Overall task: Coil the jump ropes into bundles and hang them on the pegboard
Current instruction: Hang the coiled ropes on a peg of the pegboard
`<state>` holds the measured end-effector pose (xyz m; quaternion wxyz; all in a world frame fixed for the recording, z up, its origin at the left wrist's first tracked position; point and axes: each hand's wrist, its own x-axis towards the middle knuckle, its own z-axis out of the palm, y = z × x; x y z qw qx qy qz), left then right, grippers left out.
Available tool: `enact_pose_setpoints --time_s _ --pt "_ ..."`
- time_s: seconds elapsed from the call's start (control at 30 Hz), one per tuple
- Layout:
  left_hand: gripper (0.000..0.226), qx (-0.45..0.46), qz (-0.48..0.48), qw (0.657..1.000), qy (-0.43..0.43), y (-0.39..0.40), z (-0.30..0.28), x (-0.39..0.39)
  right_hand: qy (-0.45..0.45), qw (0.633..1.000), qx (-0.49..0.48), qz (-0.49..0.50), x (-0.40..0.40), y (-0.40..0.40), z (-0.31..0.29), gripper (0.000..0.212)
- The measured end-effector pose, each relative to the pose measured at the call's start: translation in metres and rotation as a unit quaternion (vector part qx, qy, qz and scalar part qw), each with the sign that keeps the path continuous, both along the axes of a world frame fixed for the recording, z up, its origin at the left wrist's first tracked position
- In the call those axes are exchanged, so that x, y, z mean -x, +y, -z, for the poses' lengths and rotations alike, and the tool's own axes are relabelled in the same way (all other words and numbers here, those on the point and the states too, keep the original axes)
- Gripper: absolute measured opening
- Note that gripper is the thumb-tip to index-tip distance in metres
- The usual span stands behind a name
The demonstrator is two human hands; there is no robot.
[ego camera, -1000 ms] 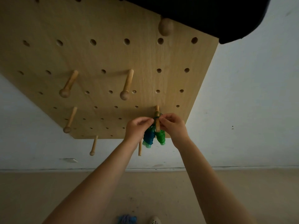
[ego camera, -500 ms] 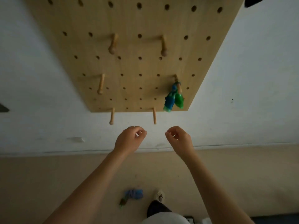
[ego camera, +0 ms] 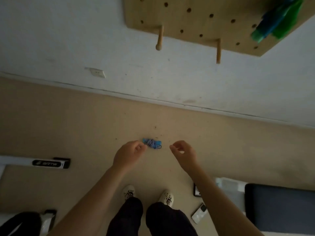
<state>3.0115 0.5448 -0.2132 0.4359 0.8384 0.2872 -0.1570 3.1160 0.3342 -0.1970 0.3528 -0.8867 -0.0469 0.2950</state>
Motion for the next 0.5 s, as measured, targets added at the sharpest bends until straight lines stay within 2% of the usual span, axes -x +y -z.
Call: enact_pose_setpoints --time_s 0.17,0.27,0.4,0.5 --pt "0.022 0.004 -0.042 0.999 0.009 0.003 0.176 -0.023 0.014 1.000 0.003 0.004 -0.019 0.006 0.186 0.017" --pt "0.020 -0.006 -0.042 0.999 0.002 -0.002 0.309 -0.040 0.015 1.000 0.017 -0.007 -0.031 0.005 0.320 0.032" --pt "0.048 -0.056 0.008 0.998 0.018 -0.007 0.477 -0.055 0.019 0.997 0.063 -0.051 -0.049 -0.005 0.485 0.060" --pt "0.068 -0.086 0.046 0.994 0.059 -0.008 0.567 -0.065 0.043 0.993 0.091 -0.059 -0.061 -0.010 0.581 0.073"
